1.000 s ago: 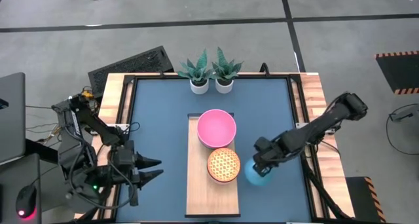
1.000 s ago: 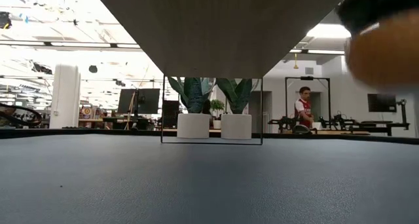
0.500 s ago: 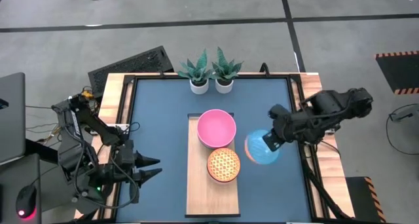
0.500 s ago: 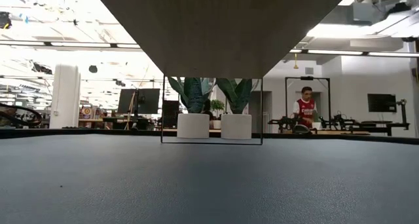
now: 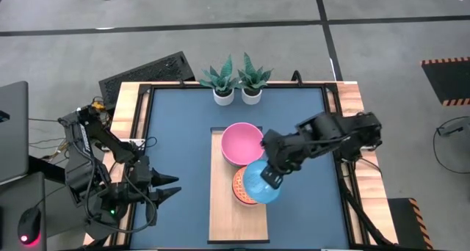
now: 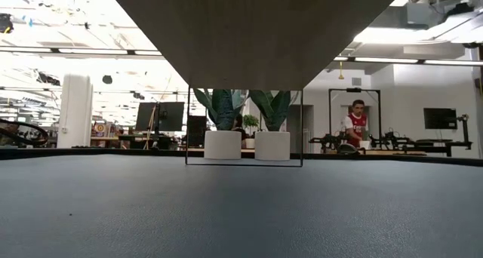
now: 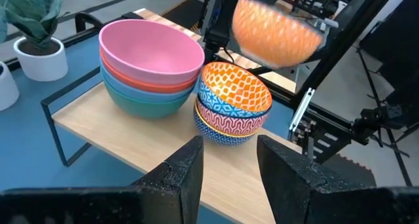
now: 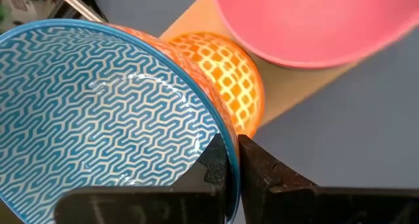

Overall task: Place and stack bowls onto a shelf
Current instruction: Stack the light blue patterned bowl on top of the orange patterned bowl on the shelf

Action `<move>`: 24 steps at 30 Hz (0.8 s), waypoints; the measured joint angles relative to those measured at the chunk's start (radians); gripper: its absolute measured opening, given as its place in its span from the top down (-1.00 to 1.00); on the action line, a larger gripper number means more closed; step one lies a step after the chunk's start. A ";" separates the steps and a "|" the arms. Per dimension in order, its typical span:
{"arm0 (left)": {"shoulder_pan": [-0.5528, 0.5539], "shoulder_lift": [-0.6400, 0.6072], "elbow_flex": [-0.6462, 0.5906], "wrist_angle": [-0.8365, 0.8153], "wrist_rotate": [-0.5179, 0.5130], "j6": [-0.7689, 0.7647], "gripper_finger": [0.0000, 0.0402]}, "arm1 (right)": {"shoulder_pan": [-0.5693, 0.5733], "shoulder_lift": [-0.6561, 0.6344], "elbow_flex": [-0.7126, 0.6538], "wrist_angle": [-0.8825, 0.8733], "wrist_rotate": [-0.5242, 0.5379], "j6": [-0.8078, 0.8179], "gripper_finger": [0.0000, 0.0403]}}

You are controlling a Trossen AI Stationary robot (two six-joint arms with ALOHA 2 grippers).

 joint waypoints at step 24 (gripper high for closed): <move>-0.011 0.022 0.000 -0.003 0.034 -0.062 0.36 | -0.058 0.099 -0.060 -0.004 -0.056 -0.080 0.81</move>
